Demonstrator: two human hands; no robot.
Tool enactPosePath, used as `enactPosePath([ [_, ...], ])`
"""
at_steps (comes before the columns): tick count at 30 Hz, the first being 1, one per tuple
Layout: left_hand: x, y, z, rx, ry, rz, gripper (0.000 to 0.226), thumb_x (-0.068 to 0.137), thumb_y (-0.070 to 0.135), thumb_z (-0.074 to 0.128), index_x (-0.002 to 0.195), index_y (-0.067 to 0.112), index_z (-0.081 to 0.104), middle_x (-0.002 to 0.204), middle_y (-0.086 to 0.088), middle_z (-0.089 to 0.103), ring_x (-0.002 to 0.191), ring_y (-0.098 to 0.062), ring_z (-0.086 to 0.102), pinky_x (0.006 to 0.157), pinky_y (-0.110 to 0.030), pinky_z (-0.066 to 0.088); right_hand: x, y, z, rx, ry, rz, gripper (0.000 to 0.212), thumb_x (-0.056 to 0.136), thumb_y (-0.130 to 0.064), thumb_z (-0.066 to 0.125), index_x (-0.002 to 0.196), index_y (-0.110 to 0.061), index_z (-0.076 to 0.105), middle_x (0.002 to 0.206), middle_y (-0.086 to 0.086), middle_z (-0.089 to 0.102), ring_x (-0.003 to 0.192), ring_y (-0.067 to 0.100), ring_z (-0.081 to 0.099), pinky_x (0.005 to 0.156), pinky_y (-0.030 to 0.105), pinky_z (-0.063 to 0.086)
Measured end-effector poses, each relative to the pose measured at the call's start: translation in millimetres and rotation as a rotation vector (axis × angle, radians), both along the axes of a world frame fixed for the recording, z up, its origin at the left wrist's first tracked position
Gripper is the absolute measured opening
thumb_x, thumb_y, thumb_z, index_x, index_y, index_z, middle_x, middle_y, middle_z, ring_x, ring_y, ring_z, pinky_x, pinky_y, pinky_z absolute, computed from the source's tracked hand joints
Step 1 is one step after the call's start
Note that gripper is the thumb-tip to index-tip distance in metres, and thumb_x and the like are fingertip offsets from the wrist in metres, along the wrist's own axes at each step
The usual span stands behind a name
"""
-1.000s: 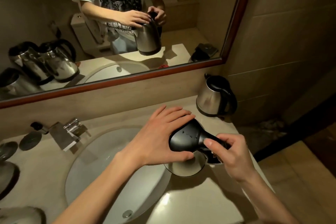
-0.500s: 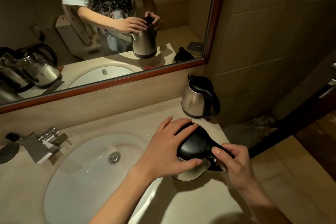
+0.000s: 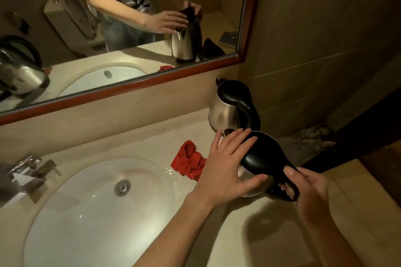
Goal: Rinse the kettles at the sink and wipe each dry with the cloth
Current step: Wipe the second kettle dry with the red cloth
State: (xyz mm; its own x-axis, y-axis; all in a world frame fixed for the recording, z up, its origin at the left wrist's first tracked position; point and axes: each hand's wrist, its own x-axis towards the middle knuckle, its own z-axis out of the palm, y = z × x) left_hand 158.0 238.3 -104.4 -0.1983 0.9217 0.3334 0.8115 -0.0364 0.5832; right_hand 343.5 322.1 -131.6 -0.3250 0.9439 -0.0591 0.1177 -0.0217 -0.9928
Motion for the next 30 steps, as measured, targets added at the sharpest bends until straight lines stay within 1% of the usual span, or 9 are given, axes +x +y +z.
enactPosePath([
  [4,-11,-3,-38,0.168,-0.188,0.215,0.043,0.096,0.038,0.055,0.131,0.014,0.062,0.143,0.004,0.055,0.136,-0.014,0.045,0.119,-0.043,0.024,3,6,-3,0.011,-0.023,-0.018,0.049,0.083,-0.035,0.064,0.042,-0.018,0.044,0.041,0.005,0.037,0.04,0.025,0.033,0.044,0.047,0.023],
  [7,-25,-14,-80,0.111,-0.285,0.531,0.031,0.097,0.023,0.051,0.122,0.012,0.065,0.136,-0.002,0.056,0.128,-0.021,0.05,0.108,-0.043,0.038,4,8,-2,-0.019,-0.023,0.001,0.059,0.078,-0.049,0.07,0.042,-0.013,0.039,0.039,0.012,0.033,0.038,0.036,0.028,0.044,0.045,0.026],
  [9,-34,-20,-103,-0.027,-0.229,0.646,0.03,0.095,0.017,0.055,0.124,0.013,0.063,0.137,-0.004,0.052,0.128,-0.024,0.048,0.107,-0.042,0.04,4,8,0,-0.056,-0.014,0.021,0.071,0.072,-0.065,0.079,0.042,-0.015,0.039,0.04,0.013,0.032,0.041,0.042,0.028,0.046,0.042,0.032],
  [14,-45,-24,-138,-0.379,0.029,0.717,0.044,0.092,0.044,0.052,0.13,0.023,0.058,0.141,-0.005,0.048,0.133,-0.028,0.037,0.111,-0.05,0.029,1,6,6,-0.077,-0.014,0.058,0.076,0.066,-0.08,0.076,0.042,-0.018,0.039,0.039,0.004,0.034,0.043,0.043,0.03,0.048,0.049,0.034],
  [16,-44,-23,-141,-0.404,0.042,0.753,0.046,0.09,0.046,0.054,0.13,0.024,0.057,0.14,-0.006,0.049,0.131,-0.03,0.038,0.104,-0.05,0.033,1,4,6,-0.075,0.002,0.069,0.083,0.067,-0.079,0.076,0.045,-0.009,0.037,0.04,0.005,0.035,0.041,0.041,0.031,0.047,0.051,0.032],
  [19,-50,-24,-141,-0.458,0.085,0.729,0.031,0.095,0.037,0.053,0.118,0.019,0.064,0.122,-0.008,0.059,0.112,-0.033,0.046,0.087,-0.046,0.037,2,1,7,-0.063,0.008,0.073,0.08,0.067,-0.079,0.076,0.044,-0.012,0.04,0.04,0.004,0.036,0.039,0.031,0.034,0.05,0.038,0.04],
  [22,-59,-22,-126,-0.49,-0.156,0.804,0.028,0.102,0.03,0.044,0.112,0.011,0.062,0.111,-0.013,0.06,0.101,-0.033,0.052,0.083,-0.045,0.037,4,-4,11,-0.058,0.009,0.07,0.072,0.07,-0.072,0.078,0.043,-0.016,0.042,0.04,0.005,0.035,0.041,0.038,0.03,0.051,0.035,0.04],
  [26,-45,-25,-56,-0.119,-0.722,0.824,0.017,0.106,0.013,0.041,0.097,0.014,0.055,0.083,0.006,0.056,0.072,0.007,0.063,0.062,-0.013,0.044,10,-9,16,-0.045,0.014,0.068,0.06,0.074,-0.051,0.073,0.044,-0.011,0.04,0.04,0.007,0.034,0.039,0.03,0.03,0.053,0.036,0.039],
  [30,-28,-35,-14,0.178,-1.01,0.762,0.016,0.104,0.025,0.048,0.106,0.014,0.061,0.095,0.003,0.067,0.089,-0.012,0.067,0.07,-0.02,0.048,14,-17,32,-0.001,-0.001,0.085,0.052,0.077,-0.045,0.063,0.041,-0.015,0.042,0.041,0.008,0.034,0.044,0.044,0.029,0.05,0.037,0.038],
])
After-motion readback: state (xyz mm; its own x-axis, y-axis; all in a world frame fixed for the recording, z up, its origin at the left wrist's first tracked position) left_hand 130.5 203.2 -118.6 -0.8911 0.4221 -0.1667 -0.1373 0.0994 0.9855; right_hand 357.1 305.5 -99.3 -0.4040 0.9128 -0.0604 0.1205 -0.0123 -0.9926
